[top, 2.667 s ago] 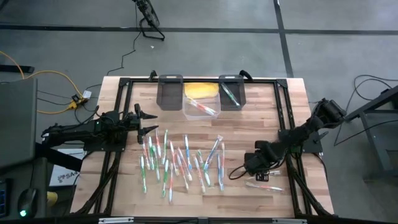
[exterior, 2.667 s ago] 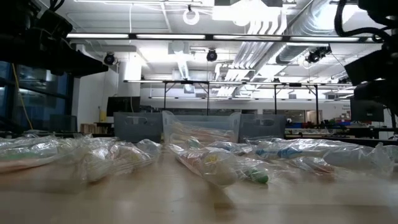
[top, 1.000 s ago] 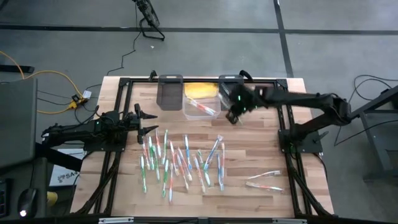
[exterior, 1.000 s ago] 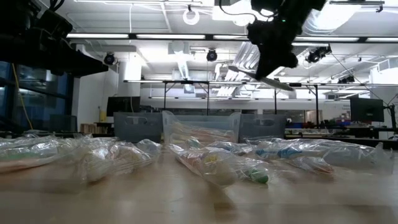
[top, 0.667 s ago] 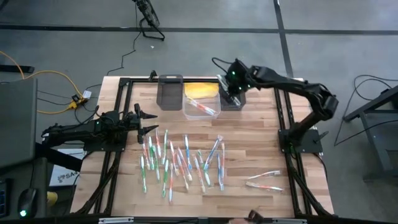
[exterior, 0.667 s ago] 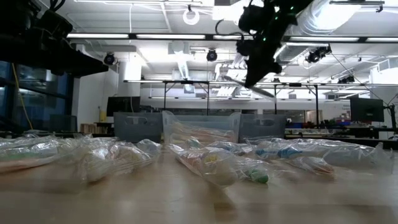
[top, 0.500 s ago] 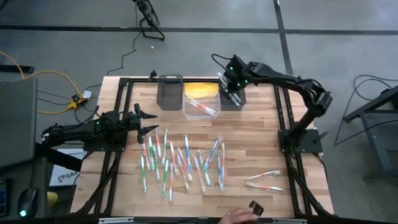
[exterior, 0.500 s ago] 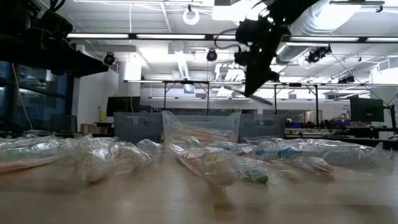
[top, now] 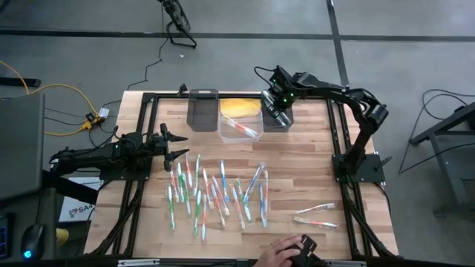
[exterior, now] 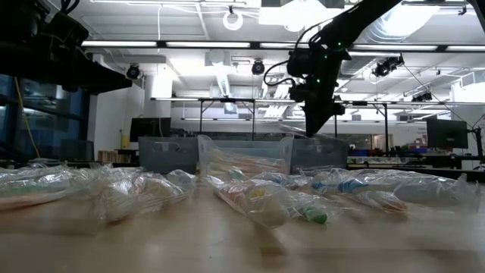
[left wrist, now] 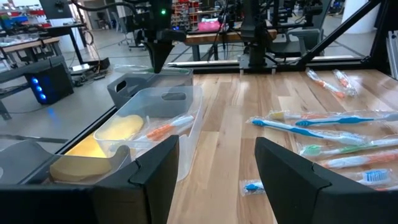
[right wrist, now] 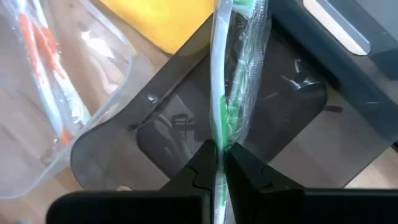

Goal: Pick & Place Toothbrushes
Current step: Put the green toothbrush into the right black bin, then put the orange toothbrush into the transparent bin

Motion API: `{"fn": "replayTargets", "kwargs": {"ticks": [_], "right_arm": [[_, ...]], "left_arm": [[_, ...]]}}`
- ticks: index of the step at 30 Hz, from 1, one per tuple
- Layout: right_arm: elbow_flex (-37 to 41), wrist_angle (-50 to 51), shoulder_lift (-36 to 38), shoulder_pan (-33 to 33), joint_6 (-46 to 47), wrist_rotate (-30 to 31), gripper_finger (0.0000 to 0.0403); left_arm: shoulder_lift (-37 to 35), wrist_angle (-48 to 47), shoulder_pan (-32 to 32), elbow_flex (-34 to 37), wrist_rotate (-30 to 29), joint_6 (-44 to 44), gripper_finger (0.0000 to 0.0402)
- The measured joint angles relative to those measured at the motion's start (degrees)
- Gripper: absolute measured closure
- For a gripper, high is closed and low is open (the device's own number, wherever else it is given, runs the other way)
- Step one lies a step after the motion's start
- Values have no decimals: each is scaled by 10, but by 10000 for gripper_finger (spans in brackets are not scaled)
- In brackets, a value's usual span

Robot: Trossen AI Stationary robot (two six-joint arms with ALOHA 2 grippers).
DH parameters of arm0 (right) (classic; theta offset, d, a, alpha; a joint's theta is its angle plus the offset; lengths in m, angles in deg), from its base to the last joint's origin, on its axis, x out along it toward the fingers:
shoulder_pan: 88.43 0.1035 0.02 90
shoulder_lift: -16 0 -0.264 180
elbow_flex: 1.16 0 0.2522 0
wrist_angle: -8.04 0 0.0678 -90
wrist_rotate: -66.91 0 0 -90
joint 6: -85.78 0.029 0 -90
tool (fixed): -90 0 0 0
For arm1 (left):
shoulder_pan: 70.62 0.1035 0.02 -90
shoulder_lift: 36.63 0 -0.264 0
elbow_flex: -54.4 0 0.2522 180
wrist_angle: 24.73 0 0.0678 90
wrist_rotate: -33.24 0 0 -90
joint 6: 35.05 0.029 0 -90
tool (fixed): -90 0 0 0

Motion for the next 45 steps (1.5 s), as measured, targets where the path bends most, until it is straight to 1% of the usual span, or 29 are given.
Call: {"fn": "replayTargets", "kwargs": {"ticks": [3, 5, 12, 17, 20, 25, 28, 33, 40, 45], "right_arm": [[0, 0, 0, 0, -1, 6, 383], [0, 1, 0, 0, 1, 13, 373], [0, 5, 0, 0, 13, 20, 309], [0, 35, 8, 0, 26, 32, 269], [0, 68, 27, 3, 46, 32, 257], [0, 139, 70, 34, 61, 32, 255], [15, 168, 99, 64, 61, 32, 255], [75, 187, 171, 132, 80, 30, 255], [158, 190, 258, 259, 169, 29, 254], [199, 188, 279, 353, 234, 30, 254]], "left_arm": [[0, 0, 0, 0, 0, 0, 196], [0, 0, 0, 0, 0, 0, 196], [0, 0, 0, 0, 0, 0, 196], [0, 0, 0, 0, 0, 0, 196], [0, 0, 0, 0, 0, 0, 196], [0, 0, 0, 0, 0, 0, 196], [0, 0, 0, 0, 0, 0, 196], [0, 0, 0, 0, 0, 1, 196], [0, 0, 0, 0, 0, 2, 196], [0, 0, 0, 0, 0, 2, 196]]}}
